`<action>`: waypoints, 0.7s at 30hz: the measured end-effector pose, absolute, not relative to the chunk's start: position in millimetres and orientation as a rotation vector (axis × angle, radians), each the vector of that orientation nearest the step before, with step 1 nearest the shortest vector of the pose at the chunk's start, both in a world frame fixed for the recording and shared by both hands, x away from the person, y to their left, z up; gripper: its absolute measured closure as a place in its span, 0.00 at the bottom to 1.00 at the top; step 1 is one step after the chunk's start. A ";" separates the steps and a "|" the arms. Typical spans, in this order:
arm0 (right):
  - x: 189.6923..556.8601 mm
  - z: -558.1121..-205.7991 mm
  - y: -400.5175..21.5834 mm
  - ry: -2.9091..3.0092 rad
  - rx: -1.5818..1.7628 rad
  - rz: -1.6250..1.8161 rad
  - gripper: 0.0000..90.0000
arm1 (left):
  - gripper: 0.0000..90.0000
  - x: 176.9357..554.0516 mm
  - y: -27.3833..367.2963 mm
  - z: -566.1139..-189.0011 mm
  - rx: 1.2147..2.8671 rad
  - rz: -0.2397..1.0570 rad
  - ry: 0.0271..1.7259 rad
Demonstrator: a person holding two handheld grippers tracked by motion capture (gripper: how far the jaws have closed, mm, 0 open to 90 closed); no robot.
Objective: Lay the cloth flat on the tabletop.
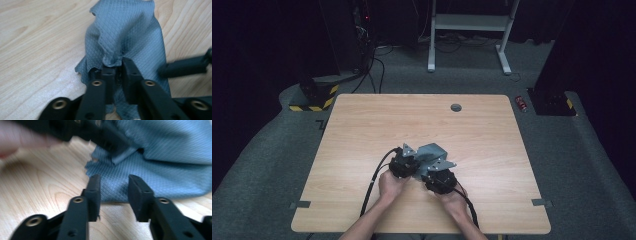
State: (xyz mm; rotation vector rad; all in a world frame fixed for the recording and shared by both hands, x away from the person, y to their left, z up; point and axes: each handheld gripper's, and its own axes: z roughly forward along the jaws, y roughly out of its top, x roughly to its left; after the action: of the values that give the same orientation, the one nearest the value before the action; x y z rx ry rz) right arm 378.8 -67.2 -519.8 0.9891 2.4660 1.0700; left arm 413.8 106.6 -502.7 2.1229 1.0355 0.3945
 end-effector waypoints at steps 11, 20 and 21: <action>373.9 -512.1 -78.7 2.470 0.930 1.050 1.00 | 0.97 415.9 125.6 -493.1 2.054 0.376 1.077; 364.4 -493.6 -114.5 2.409 0.953 1.084 1.00 | 0.97 414.1 145.7 -481.4 2.029 0.411 1.092; 363.1 -492.3 -118.7 2.402 0.956 1.086 1.00 | 0.97 413.4 146.5 -481.2 2.030 0.410 1.095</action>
State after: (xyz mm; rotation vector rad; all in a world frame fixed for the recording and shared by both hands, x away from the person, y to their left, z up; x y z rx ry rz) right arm 363.1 -118.7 -492.3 0.9565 2.4020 1.0856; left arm 413.4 146.5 -481.2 2.0300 1.0951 0.4103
